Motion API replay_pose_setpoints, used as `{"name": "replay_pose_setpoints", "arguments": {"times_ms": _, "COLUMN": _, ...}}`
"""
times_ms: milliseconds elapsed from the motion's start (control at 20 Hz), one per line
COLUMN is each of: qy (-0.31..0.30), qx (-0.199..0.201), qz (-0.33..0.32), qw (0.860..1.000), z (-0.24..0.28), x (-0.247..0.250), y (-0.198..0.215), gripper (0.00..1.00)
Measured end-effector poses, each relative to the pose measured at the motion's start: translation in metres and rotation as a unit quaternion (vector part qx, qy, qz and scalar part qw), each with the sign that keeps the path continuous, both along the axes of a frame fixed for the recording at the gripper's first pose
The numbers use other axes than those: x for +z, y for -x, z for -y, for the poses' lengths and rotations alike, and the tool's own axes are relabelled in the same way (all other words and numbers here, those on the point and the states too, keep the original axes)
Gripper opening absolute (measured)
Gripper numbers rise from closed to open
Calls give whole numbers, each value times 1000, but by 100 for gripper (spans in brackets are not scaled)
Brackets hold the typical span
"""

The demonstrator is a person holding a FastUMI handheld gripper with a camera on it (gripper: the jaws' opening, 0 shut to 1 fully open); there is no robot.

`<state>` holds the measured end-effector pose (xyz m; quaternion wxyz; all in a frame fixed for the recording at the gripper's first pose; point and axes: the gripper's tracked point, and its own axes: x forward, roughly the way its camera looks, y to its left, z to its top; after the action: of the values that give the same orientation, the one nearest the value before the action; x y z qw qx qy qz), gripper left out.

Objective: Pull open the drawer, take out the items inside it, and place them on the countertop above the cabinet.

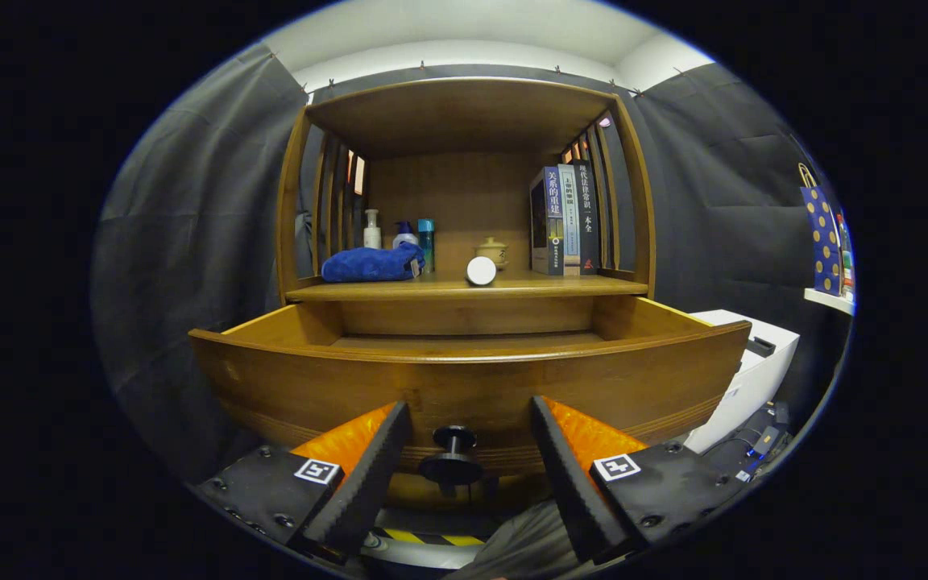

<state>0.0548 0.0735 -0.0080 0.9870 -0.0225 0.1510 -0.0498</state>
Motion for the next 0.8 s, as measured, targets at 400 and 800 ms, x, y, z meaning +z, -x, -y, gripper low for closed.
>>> {"name": "replay_pose_setpoints", "arguments": {"times_ms": 400, "qy": 6, "qx": 1, "qz": 2, "qw": 1000, "z": 4, "x": 0, "y": -20, "gripper": 98}}
{"name": "replay_pose_setpoints", "arguments": {"times_ms": 800, "qy": 25, "qx": 5, "qz": 3, "qw": 1000, "z": 9, "x": 1, "y": -60, "gripper": 98}}
